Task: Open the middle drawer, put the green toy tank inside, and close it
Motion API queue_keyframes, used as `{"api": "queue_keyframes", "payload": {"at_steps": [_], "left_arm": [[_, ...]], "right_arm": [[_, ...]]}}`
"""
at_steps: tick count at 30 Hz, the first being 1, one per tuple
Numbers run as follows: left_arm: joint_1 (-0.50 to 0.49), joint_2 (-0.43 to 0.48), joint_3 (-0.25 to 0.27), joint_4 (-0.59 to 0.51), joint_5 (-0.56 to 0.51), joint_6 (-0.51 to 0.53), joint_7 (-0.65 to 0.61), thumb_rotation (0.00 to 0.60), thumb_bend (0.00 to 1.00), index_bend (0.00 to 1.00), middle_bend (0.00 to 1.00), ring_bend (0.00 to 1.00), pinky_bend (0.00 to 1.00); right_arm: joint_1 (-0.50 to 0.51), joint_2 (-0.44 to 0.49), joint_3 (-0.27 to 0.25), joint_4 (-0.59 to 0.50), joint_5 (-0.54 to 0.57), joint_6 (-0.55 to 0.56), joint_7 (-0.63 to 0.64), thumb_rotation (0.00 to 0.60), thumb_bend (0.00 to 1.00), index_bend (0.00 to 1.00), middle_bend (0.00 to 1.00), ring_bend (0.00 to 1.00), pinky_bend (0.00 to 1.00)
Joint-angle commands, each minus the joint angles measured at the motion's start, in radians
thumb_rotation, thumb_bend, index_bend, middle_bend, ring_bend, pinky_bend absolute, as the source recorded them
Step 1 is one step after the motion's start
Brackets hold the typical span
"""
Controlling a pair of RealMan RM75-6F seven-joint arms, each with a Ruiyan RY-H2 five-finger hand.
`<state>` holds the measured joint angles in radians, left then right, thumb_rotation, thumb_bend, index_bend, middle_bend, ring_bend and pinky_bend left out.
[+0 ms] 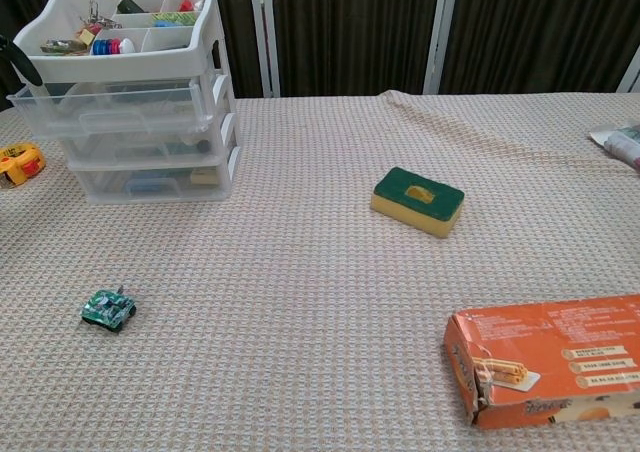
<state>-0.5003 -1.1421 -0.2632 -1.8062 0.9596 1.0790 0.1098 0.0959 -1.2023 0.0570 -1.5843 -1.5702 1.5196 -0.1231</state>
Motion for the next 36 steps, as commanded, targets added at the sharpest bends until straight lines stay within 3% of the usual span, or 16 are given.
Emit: {"api": "queue_keyframes", "payload": {"at_steps": [1, 26, 28, 36], "left_arm": [[-0.001, 0.0, 0.001, -0.002, 0.001, 0.001, 0.0, 0.6, 1.0, 0.39, 0.92, 0.88, 0.72], [-0.065, -0.02, 0.031, 0.032, -0.159, -0.037, 0.154, 0.6, 1.0, 0.25, 0.92, 0.88, 0.72], [-0.068, -0.023, 0.033, 0.034, -0.169, -0.035, 0.162, 0.6, 1.0, 0.27, 0.92, 0.88, 0.72], [-0.069, -0.016, 0.037, 0.017, -0.178, -0.035, 0.158, 0.6, 1.0, 0.51, 0.92, 0.88, 0.72]], "right_arm": [[0.0, 0.0, 0.0, 0.0, 0.001, -0.001, 0.0, 0.6, 0.0, 0.08, 0.0, 0.0, 0.0], [0.001, 0.004, -0.001, -0.005, 0.005, -0.008, 0.001, 0.6, 0.0, 0.08, 0.0, 0.0, 0.0], [0.001, 0.004, -0.001, -0.006, 0.005, -0.008, 0.001, 0.6, 0.0, 0.08, 0.0, 0.0, 0.0], [0.001, 0.004, -0.001, -0.006, 0.006, -0.009, -0.001, 0.6, 0.0, 0.08, 0.0, 0.0, 0.0]]}}
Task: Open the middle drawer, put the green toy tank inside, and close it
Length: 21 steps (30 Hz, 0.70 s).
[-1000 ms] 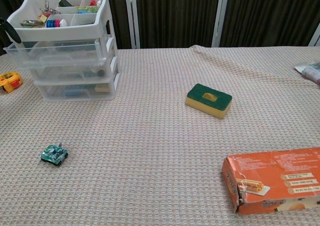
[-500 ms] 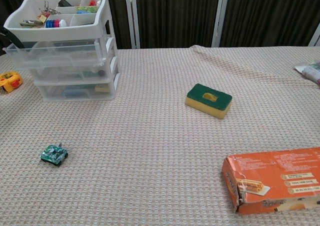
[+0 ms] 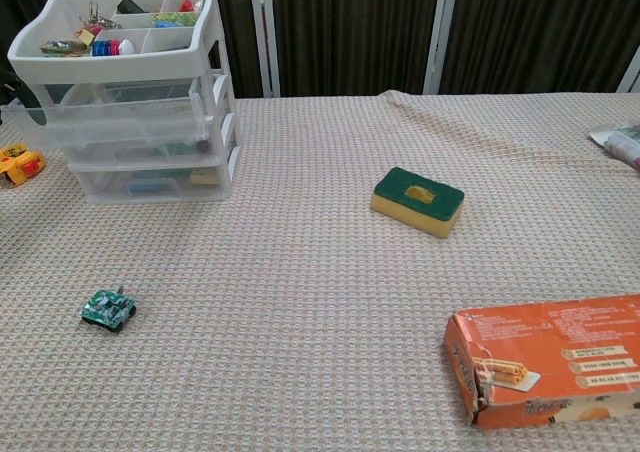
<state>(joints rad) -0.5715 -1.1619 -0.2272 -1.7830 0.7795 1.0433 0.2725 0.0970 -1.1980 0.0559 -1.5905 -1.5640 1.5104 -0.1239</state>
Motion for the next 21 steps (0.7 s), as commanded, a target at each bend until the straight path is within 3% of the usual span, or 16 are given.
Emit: {"api": "queue_keyframes", "payload": {"at_steps": [1, 21], "left_arm": [[0.003, 0.007, 0.002, -0.012, 0.006, 0.001, -0.006, 0.6, 1.0, 0.52, 0.92, 0.88, 0.72], [0.069, 0.086, 0.078, -0.131, 0.126, 0.026, -0.047, 0.6, 1.0, 0.52, 0.92, 0.88, 0.72]], "right_arm": [[0.0, 0.0, 0.0, 0.0, 0.0, 0.0, 0.0, 0.6, 0.0, 0.08, 0.0, 0.0, 0.0], [-0.001, 0.0, 0.0, -0.001, -0.001, 0.001, -0.003, 0.6, 0.0, 0.08, 0.0, 0.0, 0.0]]}}
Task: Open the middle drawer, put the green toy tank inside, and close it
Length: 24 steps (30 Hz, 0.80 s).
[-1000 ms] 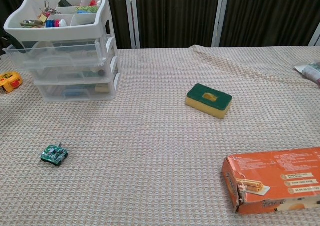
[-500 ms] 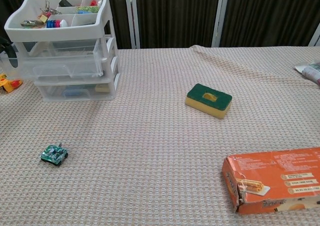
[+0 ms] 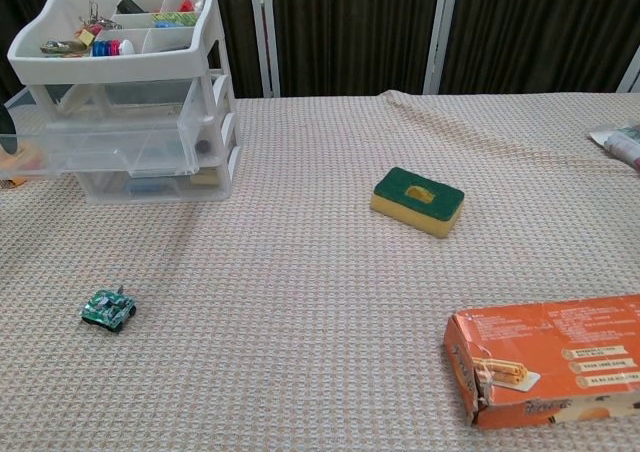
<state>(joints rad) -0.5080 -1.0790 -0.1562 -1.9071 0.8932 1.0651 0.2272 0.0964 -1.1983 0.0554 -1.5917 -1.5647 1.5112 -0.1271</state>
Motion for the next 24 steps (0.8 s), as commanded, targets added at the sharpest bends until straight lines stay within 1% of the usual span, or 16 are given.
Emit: {"api": "queue_keyframes", "payload": {"at_steps": [1, 4, 5, 7, 9, 10, 11, 13, 15, 17, 21, 23, 24], "left_arm": [[0.008, 0.004, 0.01, -0.011, 0.022, 0.009, -0.004, 0.6, 1.0, 0.52, 0.92, 0.88, 0.72], [0.016, 0.005, 0.014, -0.016, 0.039, 0.02, -0.01, 0.6, 1.0, 0.5, 0.92, 0.88, 0.72], [0.017, 0.005, 0.015, -0.016, 0.043, 0.022, -0.01, 0.6, 1.0, 0.47, 0.92, 0.88, 0.72], [0.023, 0.002, 0.017, -0.009, 0.06, 0.037, -0.012, 0.6, 0.96, 0.4, 0.91, 0.88, 0.72], [0.029, -0.007, 0.018, 0.004, 0.078, 0.054, -0.014, 0.6, 0.8, 0.31, 0.91, 0.88, 0.72], [0.03, -0.009, 0.018, 0.006, 0.082, 0.057, -0.015, 0.6, 0.72, 0.28, 0.91, 0.88, 0.72], [0.033, -0.013, 0.017, 0.013, 0.091, 0.067, -0.015, 0.6, 0.61, 0.25, 0.91, 0.88, 0.72], [0.04, -0.026, 0.015, 0.03, 0.112, 0.097, -0.014, 0.6, 0.49, 0.22, 0.9, 0.87, 0.71], [0.044, -0.033, 0.014, 0.039, 0.125, 0.113, -0.013, 0.6, 0.39, 0.19, 0.89, 0.86, 0.71], [0.051, -0.039, 0.012, 0.049, 0.146, 0.138, -0.01, 0.6, 0.35, 0.18, 0.87, 0.85, 0.71], [0.077, -0.045, 0.015, 0.041, 0.194, 0.199, -0.017, 0.6, 0.34, 0.18, 0.86, 0.84, 0.71], [0.1, -0.041, 0.026, 0.017, 0.242, 0.24, -0.026, 0.6, 0.33, 0.18, 0.86, 0.84, 0.71], [0.115, -0.034, 0.039, 0.001, 0.279, 0.263, -0.025, 0.6, 0.33, 0.18, 0.86, 0.83, 0.71]], "right_arm": [[0.0, 0.0, 0.0, 0.0, 0.0, 0.0, 0.0, 0.6, 0.0, 0.08, 0.0, 0.0, 0.0], [0.0, 0.0, 0.0, 0.0, 0.001, -0.001, 0.001, 0.6, 0.0, 0.08, 0.0, 0.0, 0.0], [0.0, 0.0, 0.0, 0.0, 0.001, -0.001, 0.001, 0.6, 0.0, 0.08, 0.0, 0.0, 0.0], [0.0, 0.001, 0.0, 0.0, 0.001, -0.001, 0.001, 0.6, 0.01, 0.08, 0.0, 0.0, 0.0], [0.0, 0.001, 0.0, 0.0, 0.0, -0.001, 0.002, 0.6, 0.01, 0.08, 0.0, 0.0, 0.0], [0.0, 0.001, 0.0, 0.0, 0.0, -0.001, 0.002, 0.6, 0.01, 0.08, 0.0, 0.0, 0.0], [0.0, 0.001, 0.0, 0.0, 0.0, 0.0, 0.002, 0.6, 0.01, 0.08, 0.0, 0.0, 0.0], [0.0, 0.001, 0.0, 0.0, 0.0, -0.001, 0.001, 0.6, 0.01, 0.08, 0.0, 0.0, 0.0], [0.0, 0.0, 0.0, 0.0, 0.001, -0.001, 0.001, 0.6, 0.01, 0.08, 0.0, 0.0, 0.0], [0.0, 0.0, 0.0, 0.0, 0.001, -0.001, 0.0, 0.6, 0.0, 0.08, 0.0, 0.0, 0.0], [0.0, 0.0, 0.0, 0.0, 0.002, -0.002, 0.0, 0.6, 0.0, 0.08, 0.0, 0.0, 0.0], [0.0, 0.001, 0.0, 0.0, 0.002, -0.002, 0.0, 0.6, 0.0, 0.08, 0.0, 0.0, 0.0], [0.0, 0.001, 0.0, 0.0, 0.002, -0.002, 0.0, 0.6, 0.01, 0.08, 0.0, 0.0, 0.0]]}}
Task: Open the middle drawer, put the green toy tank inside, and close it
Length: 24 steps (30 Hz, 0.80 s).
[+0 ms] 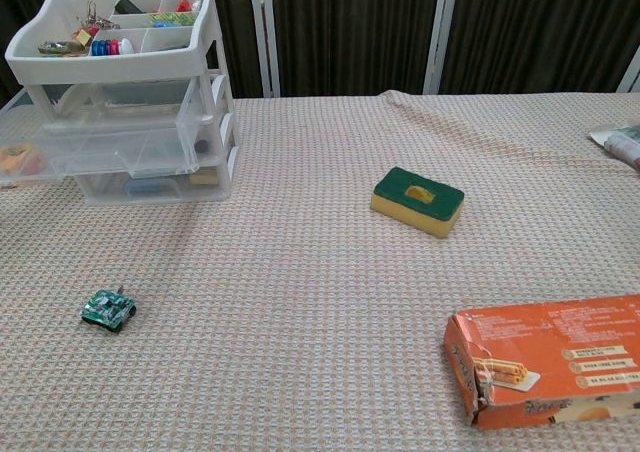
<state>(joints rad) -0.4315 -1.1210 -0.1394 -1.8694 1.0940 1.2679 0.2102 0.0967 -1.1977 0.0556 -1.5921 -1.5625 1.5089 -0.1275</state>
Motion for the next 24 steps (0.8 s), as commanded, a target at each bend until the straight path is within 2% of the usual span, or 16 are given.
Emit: {"api": "queue_keyframes", "payload": {"at_steps": [1, 7, 11, 15, 20, 22, 24], "left_arm": [[0.049, 0.014, 0.034, -0.045, 0.104, 0.074, -0.007, 0.6, 0.31, 0.18, 0.85, 0.83, 0.71], [0.116, 0.066, 0.134, -0.104, 0.286, 0.14, 0.043, 0.6, 0.19, 0.23, 0.83, 0.81, 0.71], [0.149, 0.079, 0.194, -0.119, 0.379, 0.149, 0.077, 0.6, 0.06, 0.24, 0.79, 0.78, 0.7], [0.157, 0.059, 0.213, -0.104, 0.401, 0.129, 0.103, 0.6, 0.0, 0.23, 0.73, 0.71, 0.66], [0.155, 0.029, 0.224, -0.084, 0.408, 0.098, 0.14, 0.6, 0.0, 0.22, 0.66, 0.66, 0.6], [0.154, 0.009, 0.225, -0.074, 0.41, 0.087, 0.163, 0.6, 0.0, 0.22, 0.69, 0.69, 0.61], [0.152, -0.008, 0.225, -0.067, 0.402, 0.071, 0.195, 0.6, 0.01, 0.23, 0.77, 0.75, 0.63]], "right_arm": [[0.0, 0.0, 0.0, 0.0, 0.0, 0.0, 0.0, 0.6, 0.01, 0.08, 0.0, 0.0, 0.0], [0.0, 0.0, 0.0, -0.002, 0.0, -0.001, 0.0, 0.6, 0.01, 0.08, 0.0, 0.0, 0.0], [0.0, 0.0, 0.0, -0.002, 0.0, 0.0, -0.002, 0.6, 0.0, 0.08, 0.0, 0.0, 0.0], [0.0, 0.0, 0.0, -0.002, 0.001, 0.0, -0.002, 0.6, 0.01, 0.08, 0.0, 0.0, 0.0], [0.0, 0.0, 0.0, -0.002, 0.003, -0.003, -0.002, 0.6, 0.0, 0.08, 0.0, 0.0, 0.0], [0.001, 0.0, 0.001, -0.002, 0.003, -0.003, -0.001, 0.6, 0.0, 0.08, 0.0, 0.0, 0.0], [0.001, 0.0, 0.0, -0.002, 0.003, -0.004, -0.001, 0.6, 0.0, 0.08, 0.0, 0.0, 0.0]]}}
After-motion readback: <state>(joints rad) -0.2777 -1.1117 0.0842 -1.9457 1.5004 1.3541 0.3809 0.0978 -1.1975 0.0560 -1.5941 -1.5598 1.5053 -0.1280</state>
